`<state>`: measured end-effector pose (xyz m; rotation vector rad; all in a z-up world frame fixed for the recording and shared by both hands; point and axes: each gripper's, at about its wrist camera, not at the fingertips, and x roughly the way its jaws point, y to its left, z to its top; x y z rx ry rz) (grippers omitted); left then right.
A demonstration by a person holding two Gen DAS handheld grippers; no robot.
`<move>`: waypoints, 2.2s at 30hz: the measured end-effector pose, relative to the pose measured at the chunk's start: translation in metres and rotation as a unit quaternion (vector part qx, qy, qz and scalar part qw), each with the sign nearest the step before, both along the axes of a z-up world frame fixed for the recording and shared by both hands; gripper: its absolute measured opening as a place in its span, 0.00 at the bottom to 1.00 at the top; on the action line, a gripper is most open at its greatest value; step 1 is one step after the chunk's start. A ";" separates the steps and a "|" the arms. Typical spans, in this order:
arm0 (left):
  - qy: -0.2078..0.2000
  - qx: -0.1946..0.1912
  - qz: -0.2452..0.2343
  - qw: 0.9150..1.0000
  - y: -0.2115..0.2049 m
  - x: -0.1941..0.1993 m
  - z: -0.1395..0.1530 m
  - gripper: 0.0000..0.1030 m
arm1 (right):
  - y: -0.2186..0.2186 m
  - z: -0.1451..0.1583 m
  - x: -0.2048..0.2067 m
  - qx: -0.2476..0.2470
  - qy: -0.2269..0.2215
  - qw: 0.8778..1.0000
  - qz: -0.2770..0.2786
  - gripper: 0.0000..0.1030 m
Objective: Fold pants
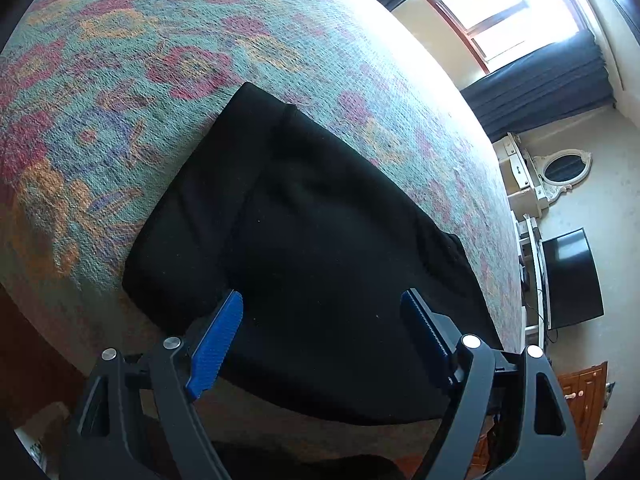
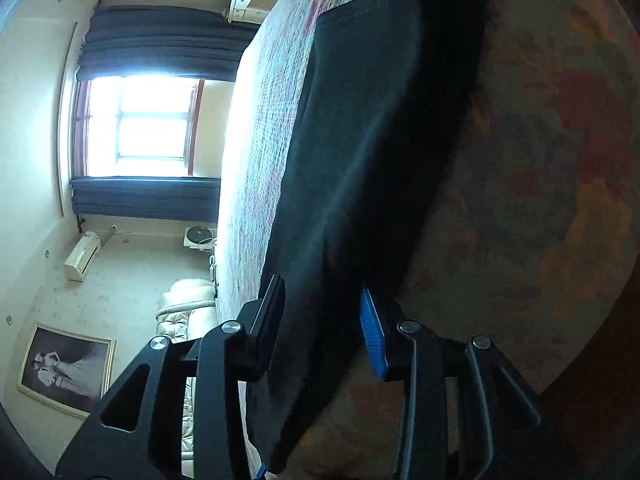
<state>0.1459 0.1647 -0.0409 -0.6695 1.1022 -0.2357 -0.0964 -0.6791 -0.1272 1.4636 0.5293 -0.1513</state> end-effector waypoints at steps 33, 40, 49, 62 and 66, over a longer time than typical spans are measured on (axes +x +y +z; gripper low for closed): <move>0.010 -0.010 -0.001 1.000 0.007 0.009 0.005 0.78 | 0.080 -0.018 0.037 0.047 0.012 0.983 0.174 0.09; -0.039 0.037 -0.008 0.999 -0.001 0.004 0.023 0.78 | -0.006 0.054 0.017 -0.056 -0.042 0.989 0.133 0.47; -0.059 0.081 -0.047 0.994 -0.021 0.009 0.025 0.78 | -0.187 0.056 0.006 -0.195 0.087 0.976 0.052 0.63; -0.014 0.051 -0.041 0.998 -0.016 0.013 0.003 0.83 | -0.158 0.018 0.063 -0.195 0.110 0.955 0.192 0.51; -0.014 0.058 -0.049 0.997 -0.019 0.011 0.001 0.83 | -0.136 0.027 0.074 -0.212 0.138 0.941 0.224 0.26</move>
